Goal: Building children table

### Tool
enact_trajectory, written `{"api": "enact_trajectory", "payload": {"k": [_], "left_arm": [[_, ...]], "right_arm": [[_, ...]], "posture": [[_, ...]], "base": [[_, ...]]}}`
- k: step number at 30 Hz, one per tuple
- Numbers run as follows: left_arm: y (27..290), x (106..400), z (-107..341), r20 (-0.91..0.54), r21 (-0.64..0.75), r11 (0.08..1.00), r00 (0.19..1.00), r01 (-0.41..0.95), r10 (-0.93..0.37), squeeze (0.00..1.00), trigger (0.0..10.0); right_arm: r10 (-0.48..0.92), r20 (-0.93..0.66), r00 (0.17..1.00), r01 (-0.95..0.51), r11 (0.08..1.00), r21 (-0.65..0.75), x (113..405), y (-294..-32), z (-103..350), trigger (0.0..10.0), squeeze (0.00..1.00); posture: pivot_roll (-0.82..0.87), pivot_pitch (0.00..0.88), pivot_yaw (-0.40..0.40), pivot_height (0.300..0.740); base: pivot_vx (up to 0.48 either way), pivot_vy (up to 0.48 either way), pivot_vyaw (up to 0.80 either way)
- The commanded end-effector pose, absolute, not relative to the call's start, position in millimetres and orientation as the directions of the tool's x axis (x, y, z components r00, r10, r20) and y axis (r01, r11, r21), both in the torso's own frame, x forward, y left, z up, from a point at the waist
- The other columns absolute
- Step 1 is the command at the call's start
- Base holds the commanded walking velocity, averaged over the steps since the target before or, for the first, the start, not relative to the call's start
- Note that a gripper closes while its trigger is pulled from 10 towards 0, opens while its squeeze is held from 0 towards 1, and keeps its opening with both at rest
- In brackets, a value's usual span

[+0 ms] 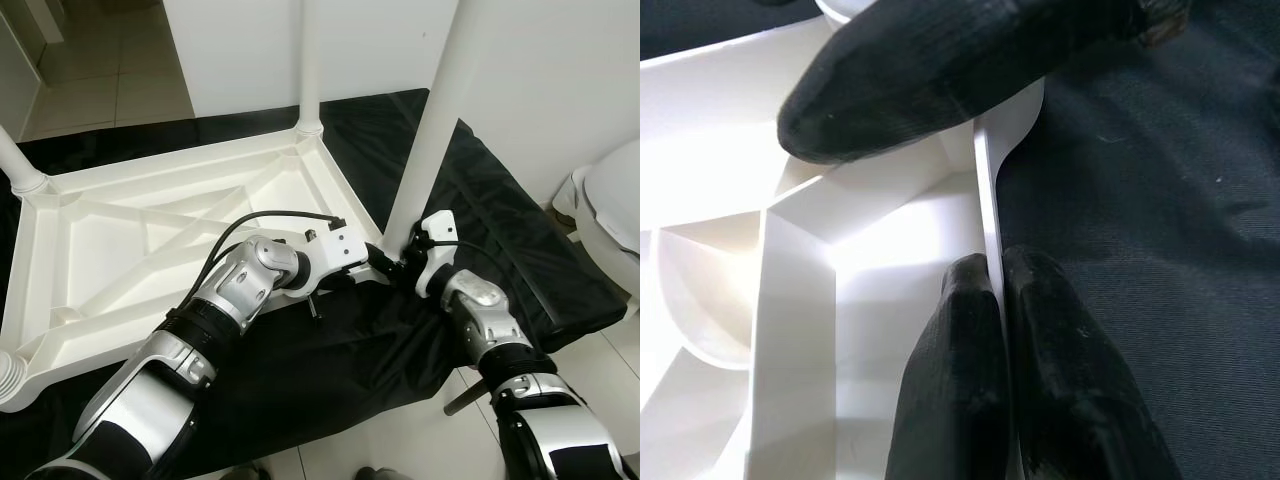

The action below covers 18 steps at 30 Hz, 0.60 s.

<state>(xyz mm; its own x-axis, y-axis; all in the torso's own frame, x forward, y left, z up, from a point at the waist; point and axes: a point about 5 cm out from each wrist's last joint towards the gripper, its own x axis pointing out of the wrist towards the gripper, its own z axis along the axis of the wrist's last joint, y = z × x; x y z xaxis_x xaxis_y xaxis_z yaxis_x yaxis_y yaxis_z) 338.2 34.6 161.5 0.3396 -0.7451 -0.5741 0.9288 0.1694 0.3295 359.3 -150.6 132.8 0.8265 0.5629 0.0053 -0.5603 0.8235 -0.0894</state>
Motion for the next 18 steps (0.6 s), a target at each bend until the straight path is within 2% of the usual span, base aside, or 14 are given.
{"api": "enact_trajectory", "payload": {"k": [1,5,6,16,18], "left_arm": [[45,340,164,-0.592,0.338,0.152,0.336,0.929,-0.733,0.00,10.0],[45,340,164,-0.591,0.337,0.154,0.336,0.929,-0.733,0.00,10.0],[46,340,164,-0.591,0.335,0.155,0.336,0.929,-0.733,0.00,10.0],[45,339,164,-0.595,0.334,0.150,0.331,0.931,-0.732,0.00,10.0],[44,339,163,-0.594,0.333,0.147,0.328,0.931,-0.734,0.00,10.0]], "right_arm": [[0.305,-0.038,0.951,-0.306,0.952,-0.003,359,-193,120,0.0,0.00],[0.201,-0.020,0.979,-0.200,0.979,0.036,360,-186,118,0.0,0.00],[0.131,-0.028,0.991,-0.130,0.990,0.055,361,-183,116,0.0,0.00],[-0.073,-0.070,0.995,0.076,0.996,0.044,358,-167,108,0.0,0.00],[-0.170,-0.070,0.983,0.173,0.983,0.055,356,-161,108,0.0,0.00]], "posture": [[-0.06,0.073,0.042,0.740],[-0.06,0.075,0.042,0.740],[-0.06,0.076,0.043,0.740],[-0.06,0.076,0.046,0.740],[-0.06,0.075,0.041,0.740]], "base": [[0.000,0.000,0.00],[0.000,0.000,0.00],[0.000,0.000,0.00],[0.000,0.000,0.00],[0.000,0.000,0.00]]}}
